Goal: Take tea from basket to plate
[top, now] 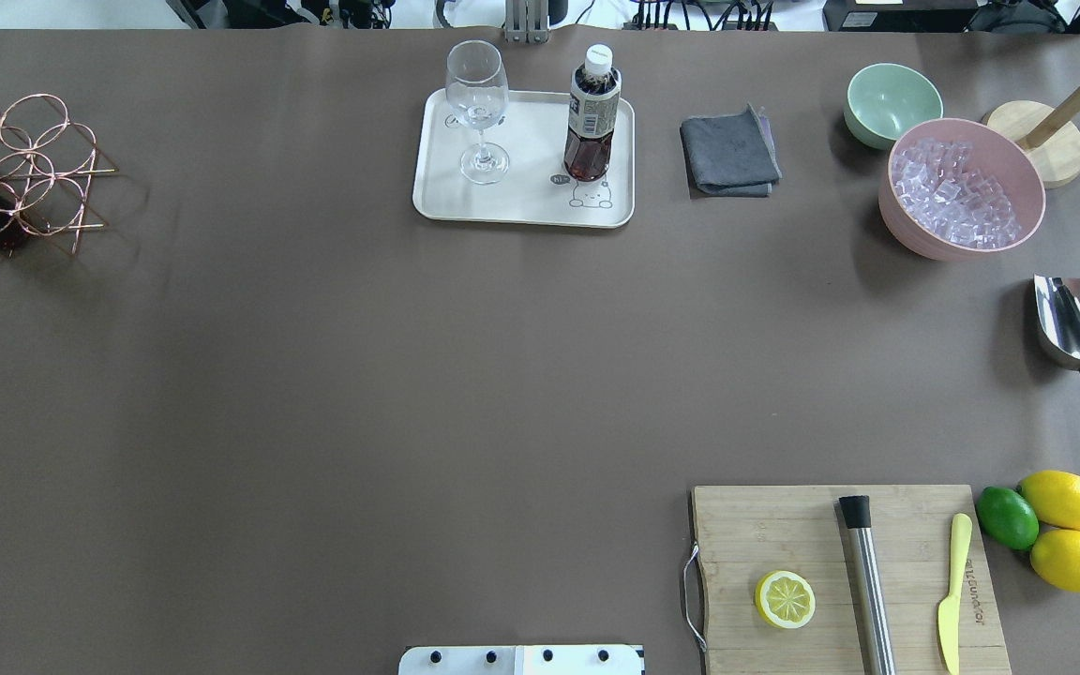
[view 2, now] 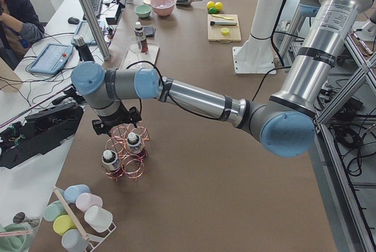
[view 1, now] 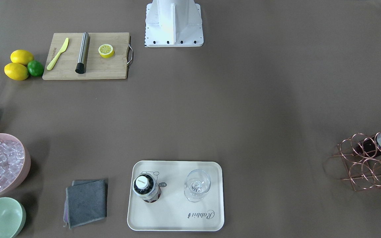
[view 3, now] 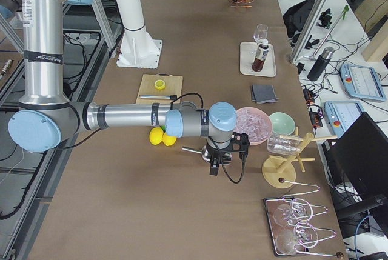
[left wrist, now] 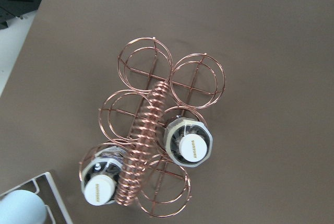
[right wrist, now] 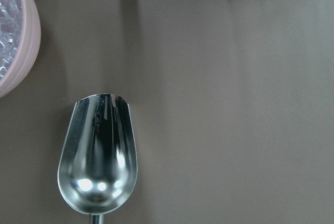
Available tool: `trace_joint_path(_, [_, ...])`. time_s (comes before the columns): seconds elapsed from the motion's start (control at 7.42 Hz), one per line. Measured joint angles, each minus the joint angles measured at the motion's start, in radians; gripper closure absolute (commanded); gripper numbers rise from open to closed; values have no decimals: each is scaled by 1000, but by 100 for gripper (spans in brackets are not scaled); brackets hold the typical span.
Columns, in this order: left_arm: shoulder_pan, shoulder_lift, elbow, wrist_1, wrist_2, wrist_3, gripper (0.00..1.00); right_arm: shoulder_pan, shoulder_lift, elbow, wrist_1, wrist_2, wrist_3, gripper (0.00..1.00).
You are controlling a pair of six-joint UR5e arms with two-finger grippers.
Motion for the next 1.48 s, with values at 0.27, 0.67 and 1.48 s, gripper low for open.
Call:
trace_joint_path(0.27, [-1,86,-26,-10,-45,-180,2,-3,-1,-1,1,-6,1,0])
trace_joint_path(0.67, [7,203,-143,-14,-47,-568,2,-3,-1,-5,2,-12,2,0])
trace_joint_path(1.48, [12,330,-184,-73,31,-961,2,14,0,-4,3,-12,3,0])
